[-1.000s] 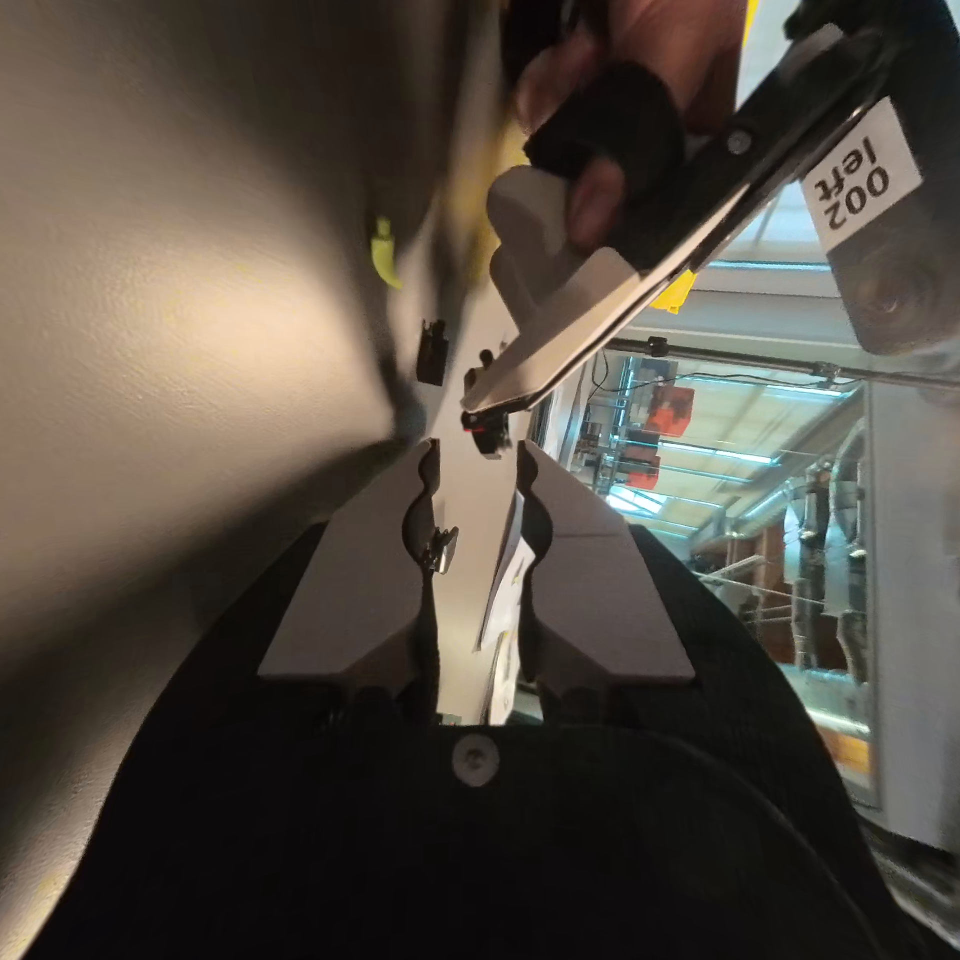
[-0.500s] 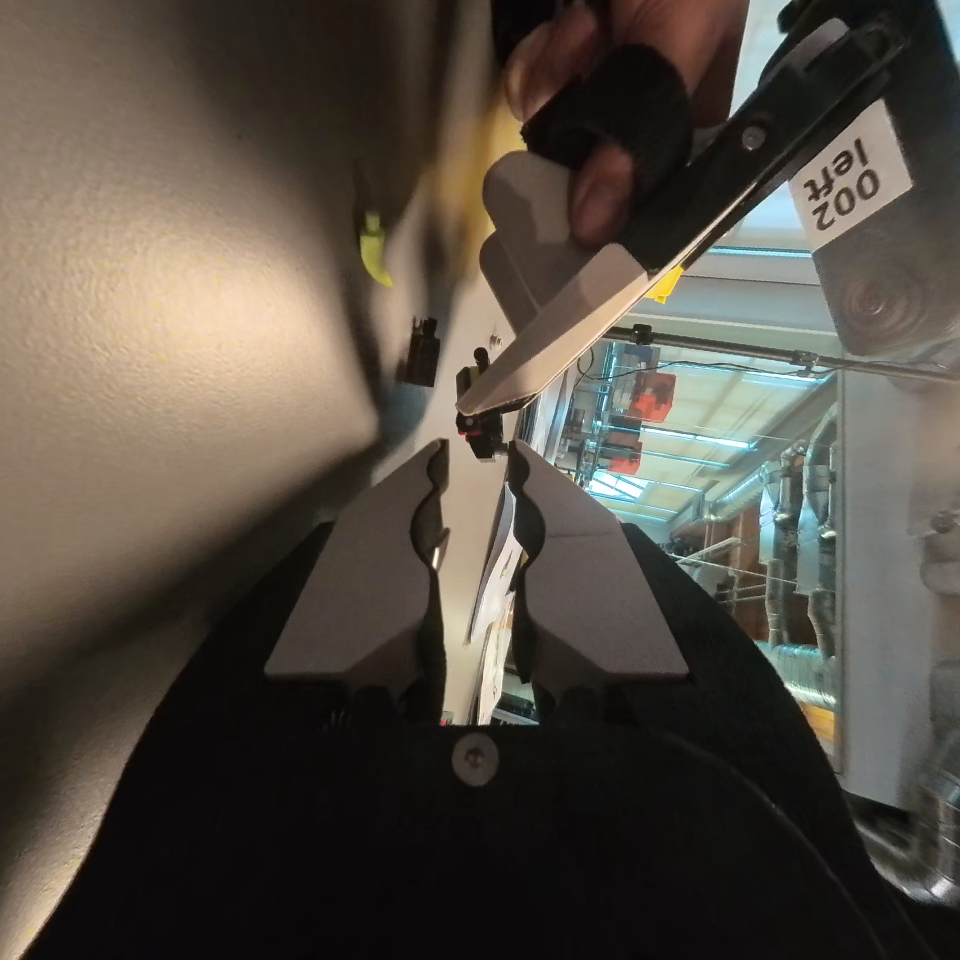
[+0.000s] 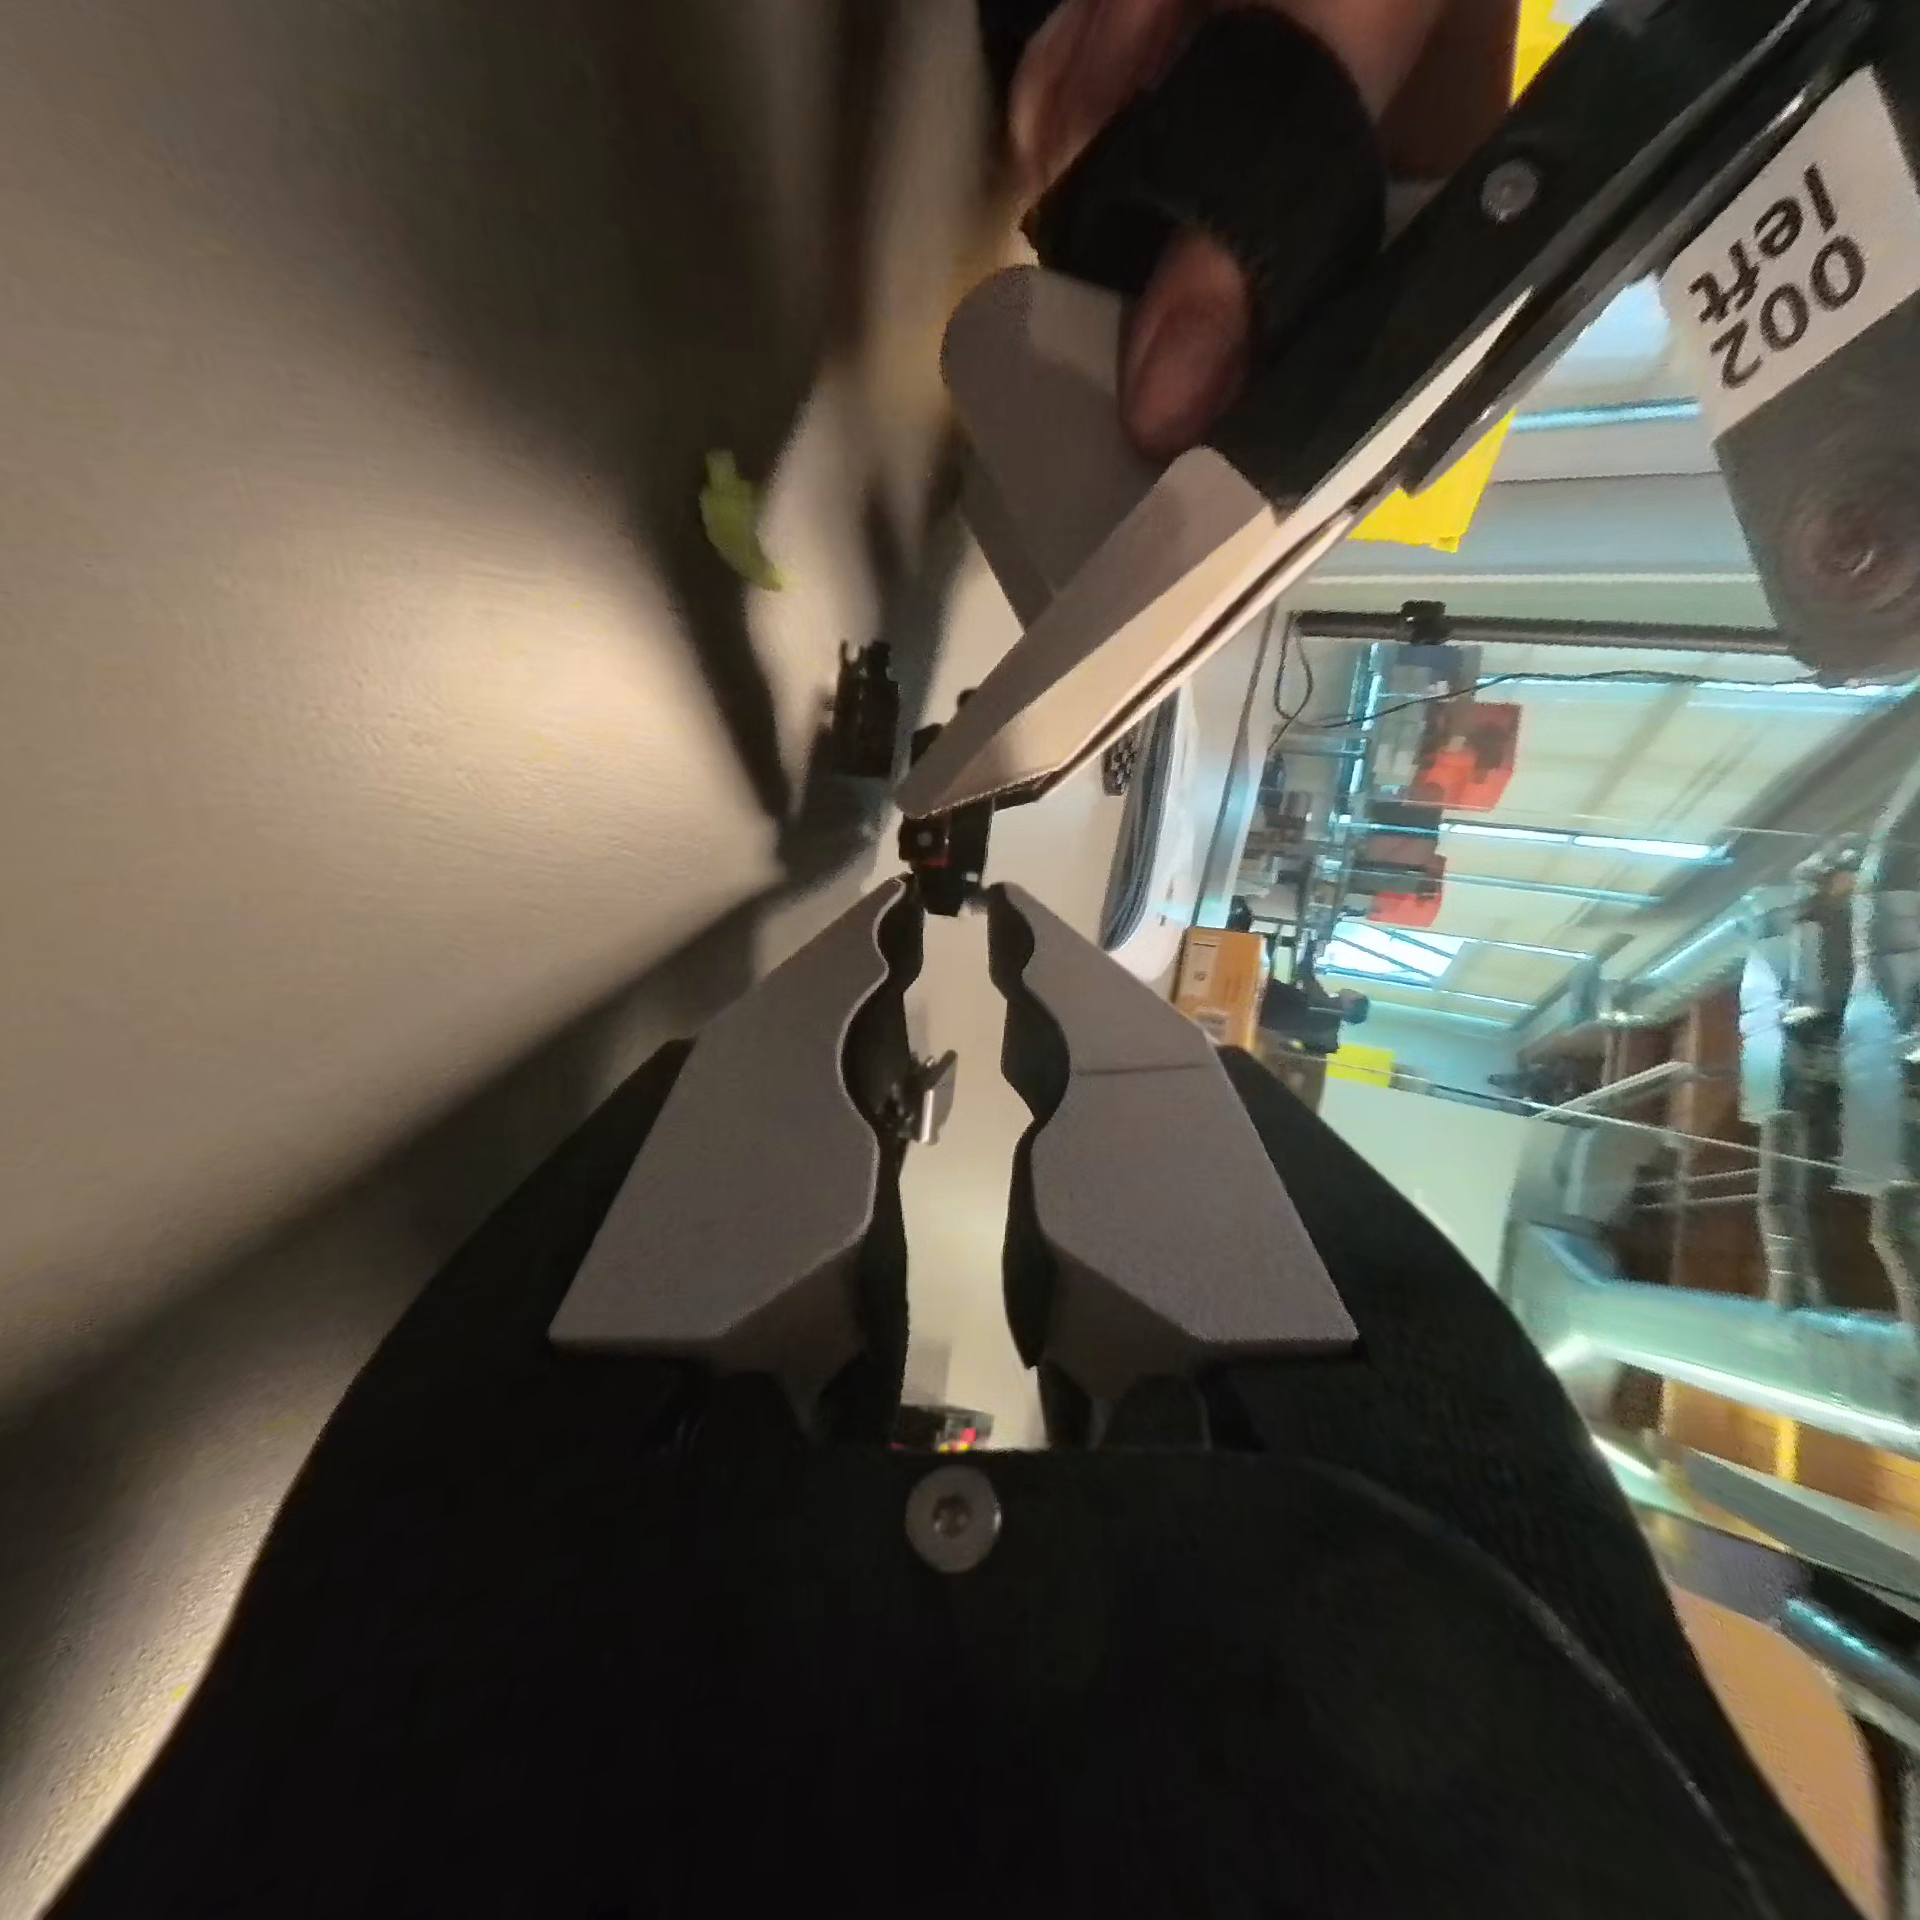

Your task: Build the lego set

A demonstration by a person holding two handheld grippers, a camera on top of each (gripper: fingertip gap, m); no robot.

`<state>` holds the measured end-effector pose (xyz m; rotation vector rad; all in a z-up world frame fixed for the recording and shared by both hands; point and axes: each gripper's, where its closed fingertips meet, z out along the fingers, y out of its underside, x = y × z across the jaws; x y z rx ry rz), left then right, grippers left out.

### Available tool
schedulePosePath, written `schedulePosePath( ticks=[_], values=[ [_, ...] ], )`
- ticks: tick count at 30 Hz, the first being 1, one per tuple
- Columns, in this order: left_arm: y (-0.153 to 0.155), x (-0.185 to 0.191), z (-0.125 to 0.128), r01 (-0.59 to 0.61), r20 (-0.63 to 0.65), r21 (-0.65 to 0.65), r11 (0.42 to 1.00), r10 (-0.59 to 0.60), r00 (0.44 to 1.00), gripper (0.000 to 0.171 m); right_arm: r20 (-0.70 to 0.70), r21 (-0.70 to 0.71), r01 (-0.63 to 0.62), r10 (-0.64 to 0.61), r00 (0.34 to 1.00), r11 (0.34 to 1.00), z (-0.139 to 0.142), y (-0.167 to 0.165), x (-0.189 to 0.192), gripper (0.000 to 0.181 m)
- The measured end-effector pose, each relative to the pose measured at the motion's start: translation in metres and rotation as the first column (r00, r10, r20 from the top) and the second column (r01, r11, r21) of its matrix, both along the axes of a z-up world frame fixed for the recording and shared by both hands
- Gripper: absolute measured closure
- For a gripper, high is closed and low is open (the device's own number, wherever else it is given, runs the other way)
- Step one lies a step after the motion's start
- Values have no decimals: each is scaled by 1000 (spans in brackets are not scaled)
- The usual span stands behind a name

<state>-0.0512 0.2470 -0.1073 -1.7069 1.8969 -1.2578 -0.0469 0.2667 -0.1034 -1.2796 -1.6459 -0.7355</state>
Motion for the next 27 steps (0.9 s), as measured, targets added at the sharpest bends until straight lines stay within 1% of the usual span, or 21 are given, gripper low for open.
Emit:
schedulePosePath(
  ticks=[4, 6, 7, 9, 10, 11, 12, 13, 15, 17, 18, 20, 25, 27],
  values=[
    [2, 1, 1, -15, 11, 19, 1000, 15, 1000, 149, -74, -67, 20, -25, 997, 998, -3, 1, 1, 171],
    [-2, 1, 2, 14, 32, 57, 998, -16, 999, 136, -107, -92, 22, -31, 994, 995, -5, 1, 1, 171],
    [-3, 0, 3, 34, 43, 96, 995, -38, 998, 131, -115, -97, 25, -36, 993, 995, -6, 1, 2, 171],
    [-1, 0, 1, 52, 62, 230, 972, -68, 996, 121, -139, -111, 31, -47, 989, 993, -6, 2, 4, 171],
    [1, 0, 1, 60, 80, 317, 947, -90, 993, 116, -160, -122, 33, -52, 986, 992, -5, 2, 4, 171],
    [2, 1, 1, 67, 97, 407, 911, -116, 989, 111, -182, -135, 33, -58, 982, 990, -4, 2, 5, 171],
    [3, 1, 0, 69, 108, 496, 866, -140, 984, 109, -203, -148, 33, -63, 977, 988, -3, 1, 5, 171],
    [3, 2, 0, 76, 113, 578, 813, -172, 979, 110, -226, -162, 32, -68, 972, 986, -1, 1, 4, 171],
    [1, 3, 2, 73, 133, 691, 719, -226, 965, 118, -279, -197, 21, -77, 957, 980, 1, -1, 2, 171],
    [1, 3, 2, 69, 129, 765, 640, -258, 957, 129, -332, -227, 8, -86, 939, 974, 5, -2, 0, 171],
    [2, 3, 1, 69, 126, 787, 613, -270, 955, 133, -352, -243, 3, -91, 931, 970, 6, -3, -1, 171],
    [3, 4, 5, 45, 147, 815, 577, -281, 948, 139, -385, -266, -8, -99, 917, 964, 9, -5, -1, 171],
    [2, 5, 18, -15, 214, 837, 547, -302, 929, 143, -470, -318, -38, -123, 874, 947, 17, -8, -3, 171],
    [3, 5, 23, -43, 232, 856, 516, -309, 922, 154, -491, -332, -52, -125, 862, 942, 19, -10, -5, 170]
  ],
)
